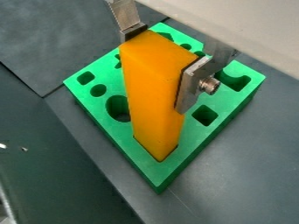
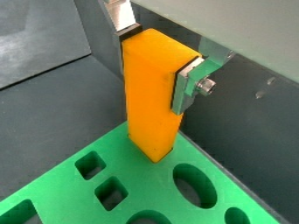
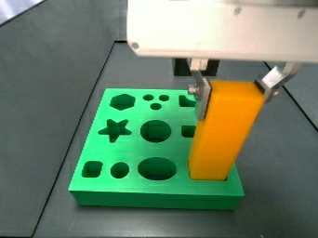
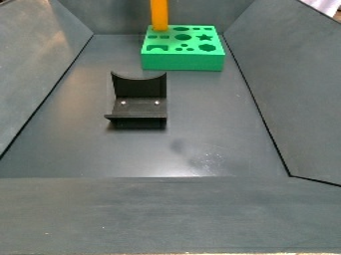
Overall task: Pick up the rectangle object. Move up. Place the rectangle object on the fixture. Regrasp the rectangle object. Move to above the board. Insert the rectangle object.
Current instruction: Insert the rectangle object.
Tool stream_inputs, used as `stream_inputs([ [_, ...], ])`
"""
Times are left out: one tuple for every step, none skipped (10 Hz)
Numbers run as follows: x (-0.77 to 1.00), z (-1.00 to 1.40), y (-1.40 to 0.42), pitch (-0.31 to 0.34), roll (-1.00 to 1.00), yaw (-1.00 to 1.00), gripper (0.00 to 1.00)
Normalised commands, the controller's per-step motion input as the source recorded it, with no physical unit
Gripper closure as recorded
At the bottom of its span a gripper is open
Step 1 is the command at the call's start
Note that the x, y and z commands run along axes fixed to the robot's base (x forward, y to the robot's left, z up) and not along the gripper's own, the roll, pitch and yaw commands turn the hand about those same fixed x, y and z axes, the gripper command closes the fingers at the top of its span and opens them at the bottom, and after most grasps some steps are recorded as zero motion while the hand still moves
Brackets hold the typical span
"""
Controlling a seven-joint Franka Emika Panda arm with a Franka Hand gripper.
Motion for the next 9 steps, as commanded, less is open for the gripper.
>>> stream_inputs([
  [0.0, -0.47, 0.0, -0.149, 0.36, 0.14, 1.0],
  [0.1, -0.46, 0.0, -0.091, 0.38, 0.08, 1.0],
  [0.15, -0.67, 0.18, -0.087, 0.24, 0.08, 1.0],
  [0.05, -0.63, 0.35, -0.076, 0.12, 0.1, 1.0],
  [0.0, -0.66, 0.39, -0.066, 0.08, 0.08, 1.0],
  [0.0, -0.5, 0.44, 0.0, 0.09, 0.07, 1.0],
  [0.13, -0.3, 0.4, 0.037, 0.05, 0.06, 1.0],
  [0.0, 0.0, 0.1, -0.033, -0.08, -0.09, 1.0],
  [-0.01, -0.19, -0.04, -0.151, 0.06, 0.0, 1.0],
])
